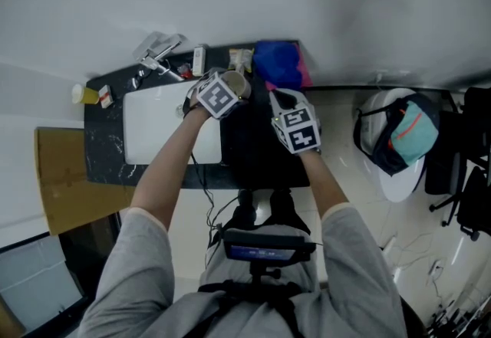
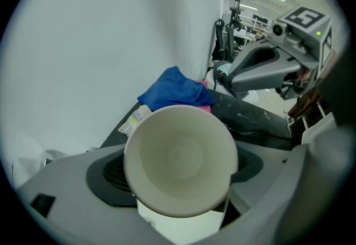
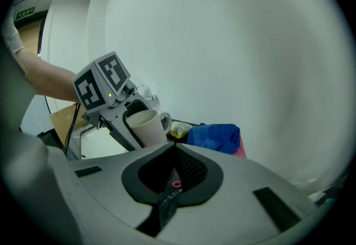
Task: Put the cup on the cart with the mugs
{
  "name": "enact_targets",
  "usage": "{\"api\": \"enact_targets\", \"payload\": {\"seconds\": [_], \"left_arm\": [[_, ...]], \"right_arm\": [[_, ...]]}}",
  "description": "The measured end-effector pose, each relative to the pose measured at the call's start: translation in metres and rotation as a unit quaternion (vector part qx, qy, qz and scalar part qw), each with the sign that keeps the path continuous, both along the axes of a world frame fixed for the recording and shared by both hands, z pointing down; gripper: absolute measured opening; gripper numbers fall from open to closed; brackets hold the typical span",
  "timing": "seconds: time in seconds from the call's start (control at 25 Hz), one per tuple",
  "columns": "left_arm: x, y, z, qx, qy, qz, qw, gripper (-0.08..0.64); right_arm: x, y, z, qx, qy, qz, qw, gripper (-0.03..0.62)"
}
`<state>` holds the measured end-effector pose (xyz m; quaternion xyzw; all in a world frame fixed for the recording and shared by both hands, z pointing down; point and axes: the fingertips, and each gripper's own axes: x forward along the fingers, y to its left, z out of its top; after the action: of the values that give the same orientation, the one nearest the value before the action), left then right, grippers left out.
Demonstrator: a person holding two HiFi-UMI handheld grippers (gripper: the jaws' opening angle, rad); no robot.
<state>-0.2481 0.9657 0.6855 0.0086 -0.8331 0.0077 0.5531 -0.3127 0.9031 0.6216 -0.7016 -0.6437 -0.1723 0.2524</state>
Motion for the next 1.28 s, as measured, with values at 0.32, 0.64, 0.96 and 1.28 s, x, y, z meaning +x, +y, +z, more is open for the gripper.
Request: {"api": "enact_targets", "payload": {"seconds": [0.32,0.64,0.96,1.28], "left_arm": [[0.014,-0.02,-0.063,-0.016,-0.133,-0.054,0.9894,0.456],[0.053,-0.05,-0.119,-0.047,-0.266,-0.119,0.9553,0.456],[0.098,-0.092,-0.147,-0.055,-0.316,-0.139,0.9368,0.456],[0.131,-0.13,-0.165,-0.051,-0.334,-0.099,0.9361,0.456]], "right_arm": [[0.017,-0.023,-0.027,-0.015,-0.008,-0.001,1.0,0.002],[0.044,-0.061,-0.06,-0.037,-0.017,-0.003,0.999,0.002],[0.08,-0.098,-0.086,-0.062,-0.016,0.002,0.998,0.002],[0.118,-0.143,-0.099,-0.075,-0.023,0.038,0.996,0.002]]}}
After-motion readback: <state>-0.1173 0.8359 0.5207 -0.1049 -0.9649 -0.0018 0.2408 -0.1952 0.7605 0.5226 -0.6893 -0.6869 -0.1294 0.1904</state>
